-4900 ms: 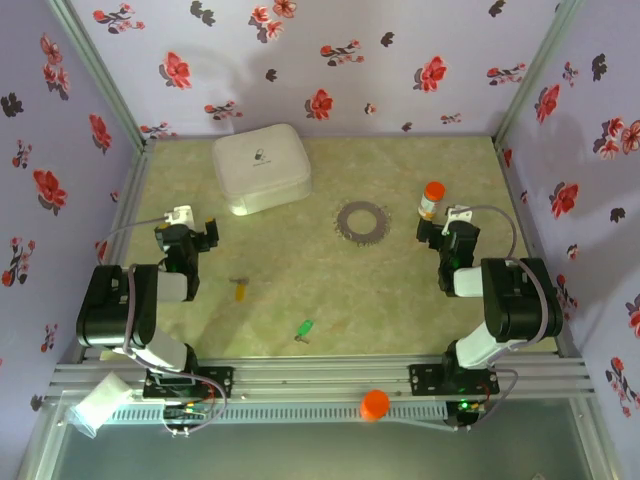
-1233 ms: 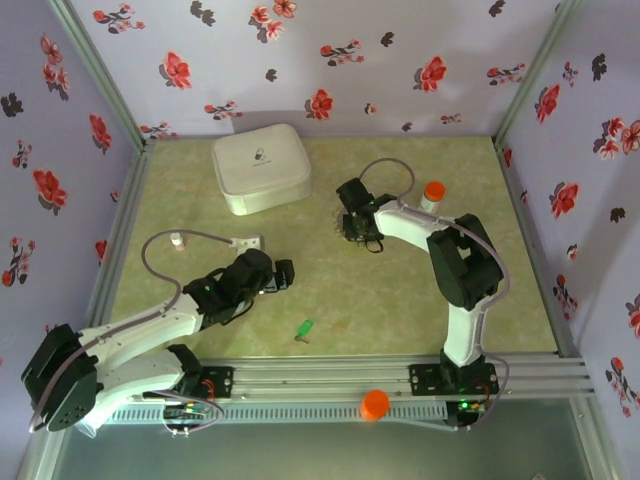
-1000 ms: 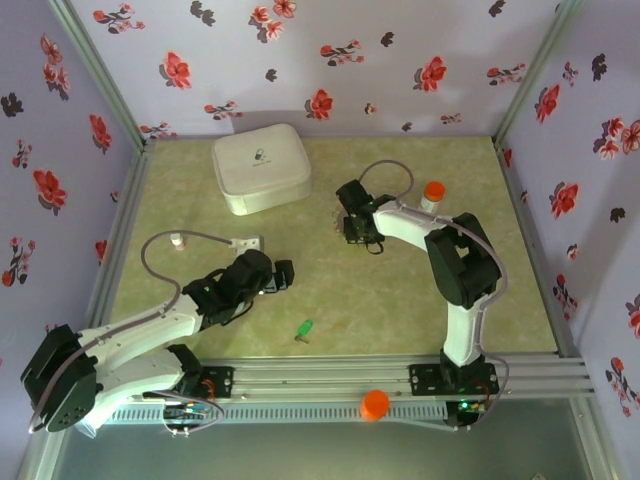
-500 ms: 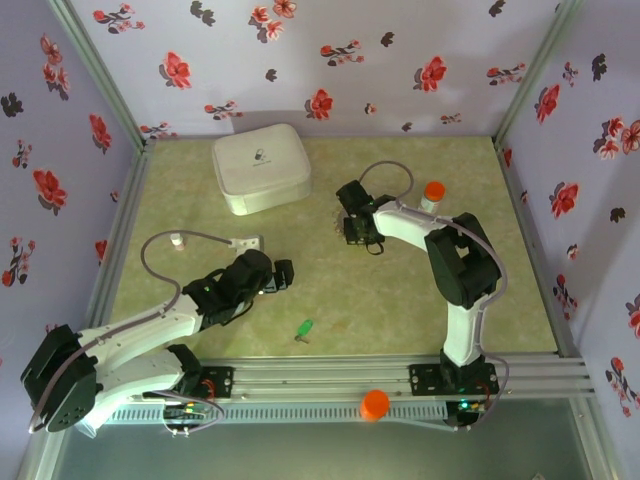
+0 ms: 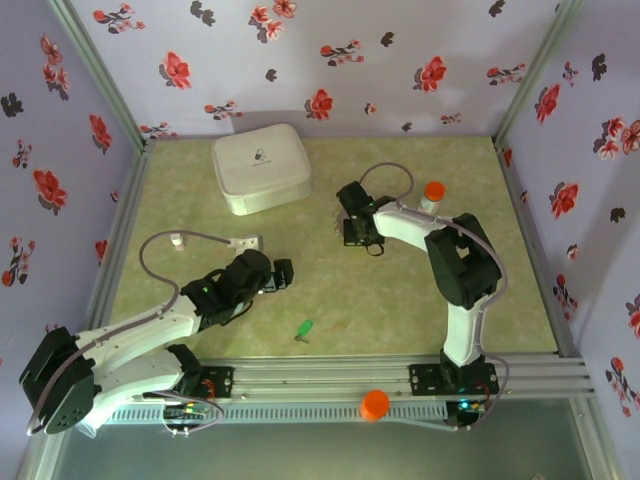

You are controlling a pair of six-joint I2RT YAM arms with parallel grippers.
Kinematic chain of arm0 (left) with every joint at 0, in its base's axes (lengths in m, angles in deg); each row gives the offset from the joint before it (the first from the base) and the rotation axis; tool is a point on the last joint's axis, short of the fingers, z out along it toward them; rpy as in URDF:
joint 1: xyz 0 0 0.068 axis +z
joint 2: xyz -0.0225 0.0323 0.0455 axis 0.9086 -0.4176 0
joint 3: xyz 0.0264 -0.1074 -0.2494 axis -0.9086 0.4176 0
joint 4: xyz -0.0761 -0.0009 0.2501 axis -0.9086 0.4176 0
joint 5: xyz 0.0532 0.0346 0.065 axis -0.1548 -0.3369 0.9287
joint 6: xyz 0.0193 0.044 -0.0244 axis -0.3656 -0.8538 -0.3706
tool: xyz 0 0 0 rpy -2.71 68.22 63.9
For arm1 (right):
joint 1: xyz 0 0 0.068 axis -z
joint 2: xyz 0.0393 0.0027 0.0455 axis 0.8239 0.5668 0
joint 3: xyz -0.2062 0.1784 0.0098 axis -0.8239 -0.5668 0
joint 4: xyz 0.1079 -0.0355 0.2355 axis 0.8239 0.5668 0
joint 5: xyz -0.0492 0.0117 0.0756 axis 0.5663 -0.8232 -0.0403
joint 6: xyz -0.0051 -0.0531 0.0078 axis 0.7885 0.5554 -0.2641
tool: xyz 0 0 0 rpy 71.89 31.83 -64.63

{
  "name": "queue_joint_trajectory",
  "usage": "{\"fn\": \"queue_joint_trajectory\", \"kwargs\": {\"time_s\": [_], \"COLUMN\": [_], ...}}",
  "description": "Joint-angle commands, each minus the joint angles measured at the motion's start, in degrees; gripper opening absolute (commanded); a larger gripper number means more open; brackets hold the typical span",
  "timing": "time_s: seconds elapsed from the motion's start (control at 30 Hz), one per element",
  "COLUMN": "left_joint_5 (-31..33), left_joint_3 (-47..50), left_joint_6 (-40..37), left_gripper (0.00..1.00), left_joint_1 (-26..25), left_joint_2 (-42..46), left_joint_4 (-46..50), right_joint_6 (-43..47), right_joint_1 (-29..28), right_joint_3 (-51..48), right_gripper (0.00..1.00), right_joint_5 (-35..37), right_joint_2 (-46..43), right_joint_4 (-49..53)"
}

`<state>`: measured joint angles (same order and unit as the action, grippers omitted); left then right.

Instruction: Put the keys on the keyring

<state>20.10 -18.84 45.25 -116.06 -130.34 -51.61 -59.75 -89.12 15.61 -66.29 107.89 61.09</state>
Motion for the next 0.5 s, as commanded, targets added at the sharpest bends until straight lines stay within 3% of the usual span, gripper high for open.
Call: {"fn": "queue_joint_trajectory", "kwargs": {"time_s": [0.0, 0.47], "left_joint_5": [1.88, 2.98], "left_joint_3": [-0.96, -0.37], "left_joint_6": [0.17, -0.54], "left_gripper": [0.92, 0.92], "left_joint_1": [-0.41, -0.41], "left_joint_2": [0.79, 0.7], "left_joint_4": [0.97, -4.05], "right_joint_6": [-0.05, 2.65], "right_joint_1": [-0.54, -9.91], "right_joint_3": [-1.27, -20.69], "right_gripper": [0.0, 0.0], "right_joint_5": [-0.74, -0.68], "right_joint_2": [-2.41, -22.04], "right_joint_4": [2.47, 3.33]}}
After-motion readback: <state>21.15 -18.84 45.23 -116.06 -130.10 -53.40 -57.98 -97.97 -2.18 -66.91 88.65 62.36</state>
